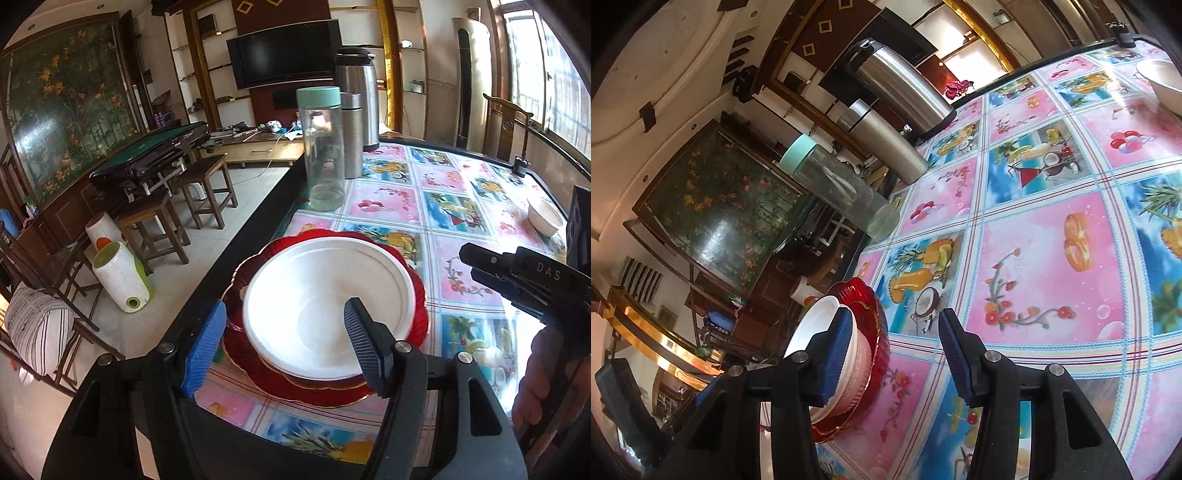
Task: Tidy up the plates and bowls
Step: 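Open both grippers to release the white bowl and withdraw, then move both grippers to the rim of another cream plastic bowl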
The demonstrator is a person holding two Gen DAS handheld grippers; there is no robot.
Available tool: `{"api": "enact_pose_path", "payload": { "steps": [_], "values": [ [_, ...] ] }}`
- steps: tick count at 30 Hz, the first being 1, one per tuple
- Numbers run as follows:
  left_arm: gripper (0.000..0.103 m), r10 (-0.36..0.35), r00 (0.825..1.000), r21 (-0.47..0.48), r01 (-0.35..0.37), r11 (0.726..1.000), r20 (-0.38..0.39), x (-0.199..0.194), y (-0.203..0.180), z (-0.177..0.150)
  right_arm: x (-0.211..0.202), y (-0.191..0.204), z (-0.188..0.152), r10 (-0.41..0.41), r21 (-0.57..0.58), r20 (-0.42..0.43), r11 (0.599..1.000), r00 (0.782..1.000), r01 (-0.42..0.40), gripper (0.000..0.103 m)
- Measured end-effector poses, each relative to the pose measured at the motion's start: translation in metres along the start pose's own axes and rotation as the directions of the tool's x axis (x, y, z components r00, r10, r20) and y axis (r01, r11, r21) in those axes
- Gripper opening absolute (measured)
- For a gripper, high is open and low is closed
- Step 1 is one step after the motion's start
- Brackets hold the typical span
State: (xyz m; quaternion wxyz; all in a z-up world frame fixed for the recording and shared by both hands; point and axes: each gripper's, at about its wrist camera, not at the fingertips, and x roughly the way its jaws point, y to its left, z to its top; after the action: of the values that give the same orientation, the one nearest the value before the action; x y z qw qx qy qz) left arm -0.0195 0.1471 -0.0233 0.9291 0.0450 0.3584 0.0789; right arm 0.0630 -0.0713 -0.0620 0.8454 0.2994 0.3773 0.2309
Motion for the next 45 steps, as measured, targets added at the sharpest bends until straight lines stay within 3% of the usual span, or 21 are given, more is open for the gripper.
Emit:
{"api": "enact_pose_path", "payload": {
  "steps": [16, 25, 31, 36, 41, 45],
  "values": [
    [0.069, -0.122, 0.992, 0.187, 0.127, 0.974, -0.038, -0.020, -0.111, -0.008, -0.096, -0.070, 0.013, -0.073, 0.063, 0.127, 0.996, 0.989, 0.066, 0.053],
    [0.069, -0.179, 0.980, 0.294, 0.198, 0.935, -0.088, -0.022, -0.182, -0.017, -0.172, -0.128, 0.018, -0.158, 0.135, 0.222, 0.982, 0.962, 0.130, 0.054],
    [0.069, -0.237, 0.951, 0.369, 0.297, 0.881, -0.200, -0.013, -0.233, -0.043, -0.232, -0.169, 0.013, -0.268, 0.186, 0.303, 0.958, 0.914, 0.219, 0.054],
    [0.069, -0.308, 0.911, 0.393, 0.399, 0.828, -0.275, -0.012, -0.268, -0.047, -0.280, -0.207, 0.007, -0.344, 0.268, 0.355, 0.928, 0.869, 0.258, 0.054],
    [0.069, -0.368, 0.875, 0.404, 0.474, 0.782, -0.315, -0.019, -0.300, -0.037, -0.313, -0.233, 0.009, -0.406, 0.320, 0.373, 0.900, 0.834, 0.295, 0.054],
    [0.069, -0.387, 0.862, 0.425, 0.500, 0.755, -0.326, -0.023, -0.315, -0.041, -0.329, -0.246, 0.022, -0.459, 0.357, 0.365, 0.873, 0.810, 0.333, 0.054]
  ]
}}
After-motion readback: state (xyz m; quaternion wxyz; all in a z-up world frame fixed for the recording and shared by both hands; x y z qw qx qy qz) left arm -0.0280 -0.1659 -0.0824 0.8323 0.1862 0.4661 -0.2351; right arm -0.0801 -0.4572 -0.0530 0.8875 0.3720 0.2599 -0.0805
